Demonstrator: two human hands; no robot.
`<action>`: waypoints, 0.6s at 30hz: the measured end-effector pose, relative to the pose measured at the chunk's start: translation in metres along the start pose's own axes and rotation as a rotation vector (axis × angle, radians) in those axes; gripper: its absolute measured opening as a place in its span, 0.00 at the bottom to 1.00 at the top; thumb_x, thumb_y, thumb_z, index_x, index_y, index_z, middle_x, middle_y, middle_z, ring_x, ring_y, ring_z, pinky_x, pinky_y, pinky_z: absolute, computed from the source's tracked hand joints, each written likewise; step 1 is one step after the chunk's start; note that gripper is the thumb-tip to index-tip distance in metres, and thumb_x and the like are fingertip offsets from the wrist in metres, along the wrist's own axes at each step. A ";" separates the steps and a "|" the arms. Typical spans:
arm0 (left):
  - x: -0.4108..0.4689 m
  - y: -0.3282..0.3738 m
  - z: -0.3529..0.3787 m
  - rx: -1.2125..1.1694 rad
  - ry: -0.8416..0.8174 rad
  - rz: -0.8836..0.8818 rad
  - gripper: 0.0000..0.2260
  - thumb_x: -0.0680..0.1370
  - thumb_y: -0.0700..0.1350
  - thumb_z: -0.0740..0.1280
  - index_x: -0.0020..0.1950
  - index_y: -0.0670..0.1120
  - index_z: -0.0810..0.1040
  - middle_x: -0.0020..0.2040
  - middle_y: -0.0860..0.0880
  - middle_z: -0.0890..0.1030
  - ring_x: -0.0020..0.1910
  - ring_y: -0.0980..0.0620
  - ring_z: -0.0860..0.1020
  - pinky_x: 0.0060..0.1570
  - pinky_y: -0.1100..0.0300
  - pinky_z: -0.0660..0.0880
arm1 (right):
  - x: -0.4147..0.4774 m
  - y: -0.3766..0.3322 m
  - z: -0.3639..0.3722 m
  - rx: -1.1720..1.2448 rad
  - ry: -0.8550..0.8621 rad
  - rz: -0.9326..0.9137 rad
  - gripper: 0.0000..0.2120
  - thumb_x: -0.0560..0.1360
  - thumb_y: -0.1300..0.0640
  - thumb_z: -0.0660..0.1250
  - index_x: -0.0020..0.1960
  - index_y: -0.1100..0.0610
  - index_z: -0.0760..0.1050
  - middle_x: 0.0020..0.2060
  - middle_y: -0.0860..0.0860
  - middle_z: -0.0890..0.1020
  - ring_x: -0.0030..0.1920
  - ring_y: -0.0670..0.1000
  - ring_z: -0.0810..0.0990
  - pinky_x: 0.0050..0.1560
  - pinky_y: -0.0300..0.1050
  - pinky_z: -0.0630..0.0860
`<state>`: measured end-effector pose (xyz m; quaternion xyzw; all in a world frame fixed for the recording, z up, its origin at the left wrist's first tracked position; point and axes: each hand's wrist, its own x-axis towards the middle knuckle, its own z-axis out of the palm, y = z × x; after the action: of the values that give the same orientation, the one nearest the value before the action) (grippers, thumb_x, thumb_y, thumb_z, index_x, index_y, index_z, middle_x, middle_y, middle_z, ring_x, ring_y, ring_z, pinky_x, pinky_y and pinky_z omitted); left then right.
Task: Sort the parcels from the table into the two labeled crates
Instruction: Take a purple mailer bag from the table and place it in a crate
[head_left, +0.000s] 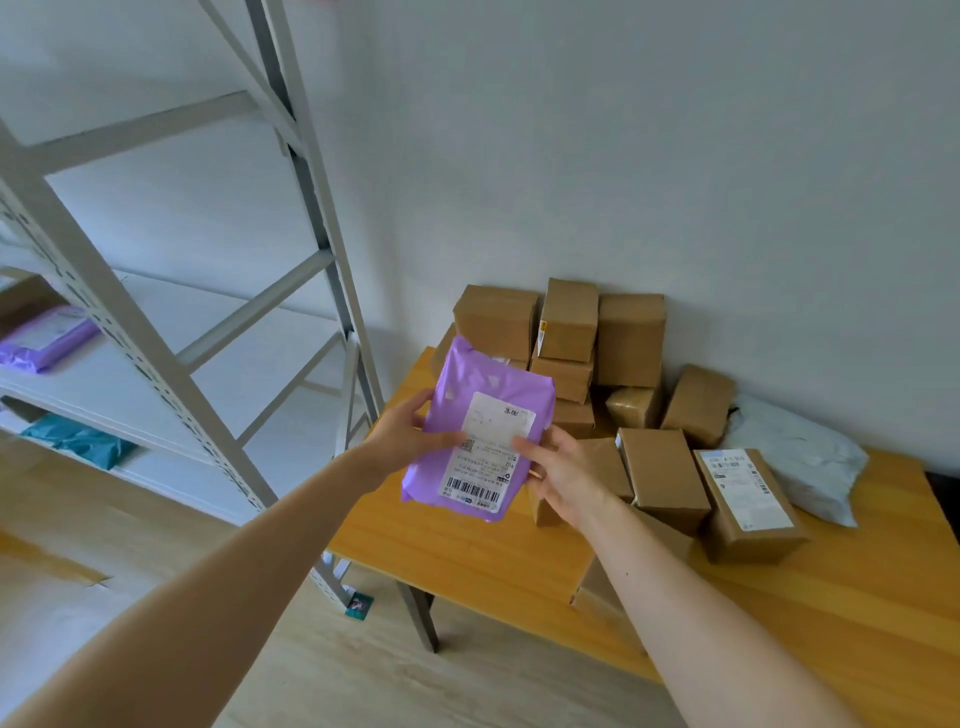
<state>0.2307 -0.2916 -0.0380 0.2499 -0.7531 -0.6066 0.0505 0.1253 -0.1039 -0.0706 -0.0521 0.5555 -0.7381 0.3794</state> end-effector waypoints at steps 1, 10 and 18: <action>0.000 0.002 -0.003 0.010 -0.021 -0.013 0.25 0.70 0.40 0.77 0.63 0.57 0.75 0.50 0.46 0.83 0.49 0.47 0.83 0.50 0.50 0.80 | 0.000 -0.002 0.002 0.011 0.010 -0.009 0.15 0.73 0.66 0.70 0.59 0.59 0.76 0.53 0.56 0.84 0.54 0.57 0.83 0.52 0.52 0.81; 0.015 0.020 -0.021 0.419 0.043 0.073 0.12 0.67 0.39 0.78 0.49 0.44 0.82 0.40 0.53 0.81 0.38 0.55 0.78 0.35 0.69 0.73 | 0.000 -0.017 0.028 -0.310 0.262 -0.110 0.37 0.68 0.57 0.78 0.72 0.57 0.64 0.65 0.52 0.75 0.63 0.53 0.76 0.63 0.51 0.72; 0.023 0.037 -0.017 0.989 -0.098 0.236 0.14 0.67 0.45 0.77 0.52 0.46 0.83 0.49 0.49 0.83 0.48 0.49 0.79 0.50 0.54 0.77 | -0.001 -0.033 0.053 -1.193 0.230 -0.584 0.33 0.70 0.52 0.76 0.71 0.49 0.67 0.77 0.51 0.55 0.77 0.52 0.51 0.74 0.52 0.53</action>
<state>0.2052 -0.3118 -0.0038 0.1282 -0.9746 -0.1789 -0.0411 0.1362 -0.1413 -0.0219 -0.3219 0.8679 -0.3782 0.0092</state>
